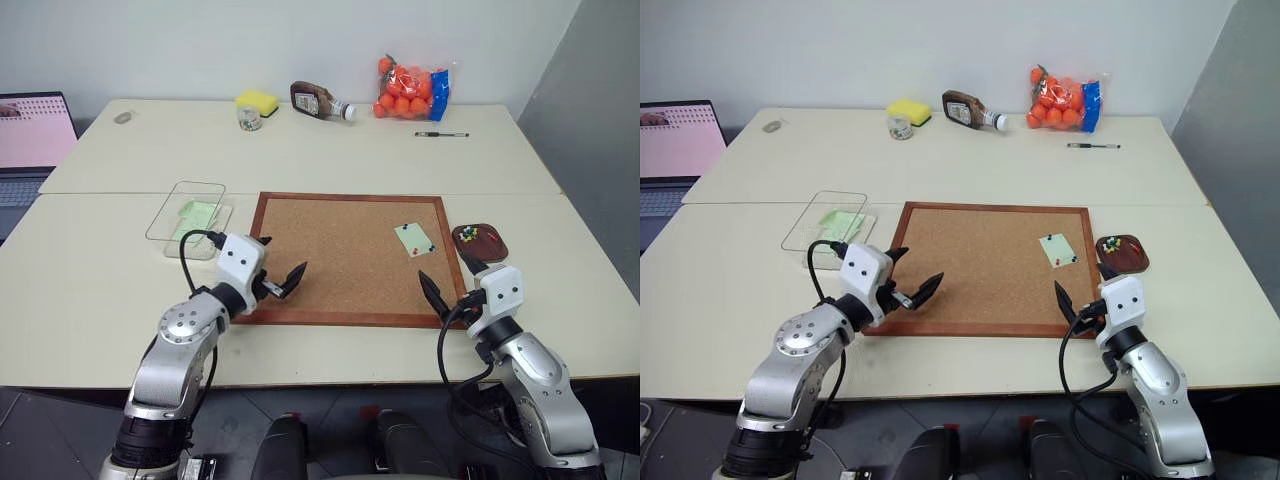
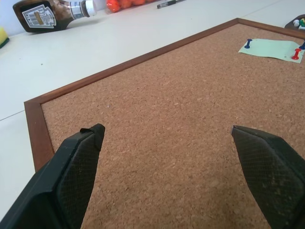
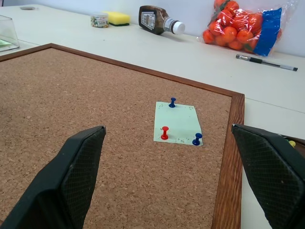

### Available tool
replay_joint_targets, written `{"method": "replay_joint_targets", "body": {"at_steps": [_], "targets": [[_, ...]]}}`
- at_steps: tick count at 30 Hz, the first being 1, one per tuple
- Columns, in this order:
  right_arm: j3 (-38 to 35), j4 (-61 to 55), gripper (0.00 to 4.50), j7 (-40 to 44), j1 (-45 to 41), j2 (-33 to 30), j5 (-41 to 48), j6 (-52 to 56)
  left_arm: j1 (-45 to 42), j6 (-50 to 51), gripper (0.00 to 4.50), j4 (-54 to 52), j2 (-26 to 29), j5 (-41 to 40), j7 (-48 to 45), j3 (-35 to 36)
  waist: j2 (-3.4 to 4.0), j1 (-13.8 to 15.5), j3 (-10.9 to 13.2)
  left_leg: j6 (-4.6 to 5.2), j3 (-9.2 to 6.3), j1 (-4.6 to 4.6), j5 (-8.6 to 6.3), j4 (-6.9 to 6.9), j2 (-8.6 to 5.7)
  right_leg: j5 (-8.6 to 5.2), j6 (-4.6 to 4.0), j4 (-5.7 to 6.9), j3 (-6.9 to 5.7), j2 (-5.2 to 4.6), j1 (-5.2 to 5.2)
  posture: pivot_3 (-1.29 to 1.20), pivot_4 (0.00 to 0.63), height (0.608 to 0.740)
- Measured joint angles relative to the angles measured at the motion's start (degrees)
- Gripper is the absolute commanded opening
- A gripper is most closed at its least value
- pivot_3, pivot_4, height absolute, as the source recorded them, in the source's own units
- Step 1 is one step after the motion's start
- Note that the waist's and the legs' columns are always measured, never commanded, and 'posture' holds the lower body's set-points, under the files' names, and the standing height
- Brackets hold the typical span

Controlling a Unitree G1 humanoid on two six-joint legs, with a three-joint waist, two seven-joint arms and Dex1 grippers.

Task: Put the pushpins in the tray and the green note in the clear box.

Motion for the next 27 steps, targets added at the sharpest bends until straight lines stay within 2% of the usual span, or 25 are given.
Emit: {"method": "replay_joint_targets", "body": {"at_steps": [13,23,27], "targets": [[0.1,0.0,4.47,0.0,-0.1,0.0,0.0,0.1,-0.8,-1.8,4.50,1.0,-0.4,0.2,-1.3,0.0,0.00,0.0,0.0,0.00,0.00,0.00,0.00,0.00,0.00,0.00,0.00,0.00,0.00,0.00,0.00,0.00,0.150,0.740],[0.2,-1.0,4.47,0.2,1.7,-0.1,0.0,0.9,-9.8,-1.7,4.50,6.7,0.8,0.2,-5.7,-2.6,0.00,0.0,0.0,0.00,0.00,-0.01,0.00,-0.01,-0.02,0.00,0.00,-0.01,-0.01,0.00,0.00,0.00,0.150,0.740],[0.2,-2.5,4.50,0.3,2.3,-0.2,0.0,1.5,-11.7,-2.6,3.91,10.5,0.9,0.3,-7.9,-3.5,0.00,0.0,0.0,0.00,0.00,-0.02,0.00,0.01,-0.02,0.00,0.01,0.00,-0.02,0.01,0.00,0.00,0.150,0.740]]}}
